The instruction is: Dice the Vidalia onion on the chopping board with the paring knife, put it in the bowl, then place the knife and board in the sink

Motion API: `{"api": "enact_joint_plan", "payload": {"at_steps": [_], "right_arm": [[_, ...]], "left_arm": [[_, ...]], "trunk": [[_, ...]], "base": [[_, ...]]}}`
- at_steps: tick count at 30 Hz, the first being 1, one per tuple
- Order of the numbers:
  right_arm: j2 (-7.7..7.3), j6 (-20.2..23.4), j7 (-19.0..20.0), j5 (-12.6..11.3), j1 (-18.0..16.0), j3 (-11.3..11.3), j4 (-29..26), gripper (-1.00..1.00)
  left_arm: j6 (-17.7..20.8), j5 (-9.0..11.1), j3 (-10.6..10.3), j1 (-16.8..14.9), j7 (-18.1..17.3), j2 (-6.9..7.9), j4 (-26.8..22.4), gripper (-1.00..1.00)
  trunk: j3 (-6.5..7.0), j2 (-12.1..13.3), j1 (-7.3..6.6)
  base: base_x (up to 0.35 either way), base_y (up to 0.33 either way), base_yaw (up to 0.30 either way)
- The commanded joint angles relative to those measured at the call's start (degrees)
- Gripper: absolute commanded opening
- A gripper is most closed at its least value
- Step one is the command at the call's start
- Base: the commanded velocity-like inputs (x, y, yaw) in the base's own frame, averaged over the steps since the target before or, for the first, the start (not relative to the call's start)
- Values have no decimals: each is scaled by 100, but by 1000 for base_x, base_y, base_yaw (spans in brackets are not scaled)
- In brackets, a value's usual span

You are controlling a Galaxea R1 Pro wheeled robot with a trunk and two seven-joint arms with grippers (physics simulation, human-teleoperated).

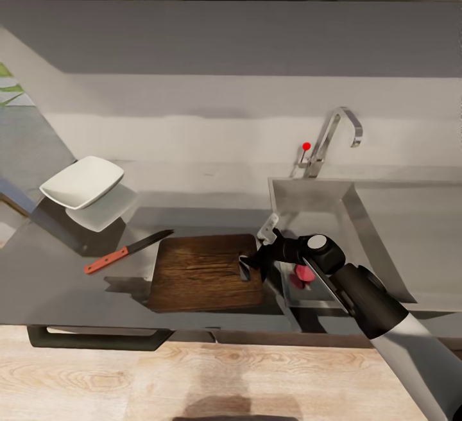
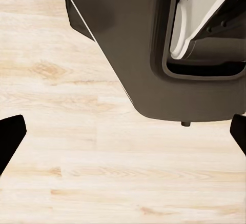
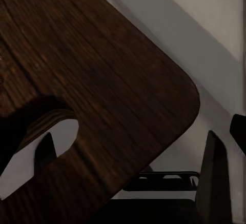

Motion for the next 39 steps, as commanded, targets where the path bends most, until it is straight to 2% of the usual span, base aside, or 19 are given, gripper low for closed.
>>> {"api": "enact_joint_plan", "payload": {"at_steps": [1, 31, 39], "right_arm": [[-4, 29, 10, 3, -6, 6, -7, 100], [-12, 28, 11, 3, -6, 3, -7, 100], [-13, 22, 11, 3, -6, 1, -7, 100]], "left_arm": [[-6, 3, -1, 3, -2, -1, -9, 100], [-9, 3, -1, 3, -2, -1, -9, 100], [-11, 3, -1, 3, -2, -1, -9, 100]], "trunk": [[1, -9, 4], [277, -9, 4], [351, -9, 4]], "base": [[0, 0, 0], [0, 0, 0], [-227, 0, 0]]}}
